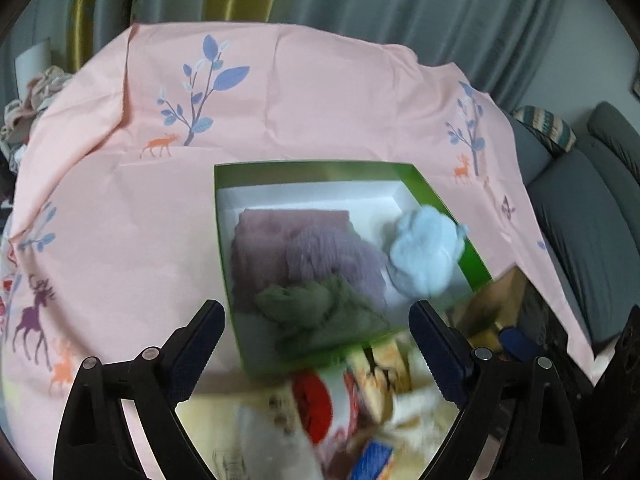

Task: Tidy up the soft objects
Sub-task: 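Drop the green cloth into the green box and withdraw the left gripper, then grasp the colourful snack packet with the left gripper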

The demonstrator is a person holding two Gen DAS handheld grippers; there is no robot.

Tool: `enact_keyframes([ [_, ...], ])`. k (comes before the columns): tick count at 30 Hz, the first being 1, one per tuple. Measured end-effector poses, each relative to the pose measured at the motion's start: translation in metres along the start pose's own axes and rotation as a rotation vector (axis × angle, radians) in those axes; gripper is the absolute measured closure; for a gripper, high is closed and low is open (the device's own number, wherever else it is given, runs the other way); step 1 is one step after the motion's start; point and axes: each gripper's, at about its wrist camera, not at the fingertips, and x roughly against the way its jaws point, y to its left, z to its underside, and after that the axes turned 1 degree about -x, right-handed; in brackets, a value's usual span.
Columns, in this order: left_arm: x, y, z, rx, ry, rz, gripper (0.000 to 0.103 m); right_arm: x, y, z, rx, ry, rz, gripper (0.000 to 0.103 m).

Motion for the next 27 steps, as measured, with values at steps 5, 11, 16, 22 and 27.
enact_keyframes([
  [5, 0.031, -0.008, 0.036, -0.05, -0.028, 0.001, 0.009, 0.035, 0.005, 0.033, 0.021, -0.015, -0.051, 0.02],
  [11, 0.055, -0.015, 0.088, -0.082, -0.06, 0.023, 0.009, 0.055, 0.027, 0.075, 0.104, 0.001, -0.091, 0.02],
  [16, 0.066, -0.014, 0.131, -0.066, -0.061, 0.087, 0.009, 0.048, 0.042, 0.098, 0.189, 0.048, -0.109, 0.02],
  [22, 0.076, -0.024, 0.158, -0.113, -0.065, 0.197, 0.009, 0.039, 0.044, 0.109, 0.2, 0.053, -0.174, 0.02],
  [27, 0.07, -0.029, 0.149, -0.135, -0.065, 0.23, 0.009, 0.028, 0.049, 0.114, 0.222, 0.07, -0.181, 0.02],
])
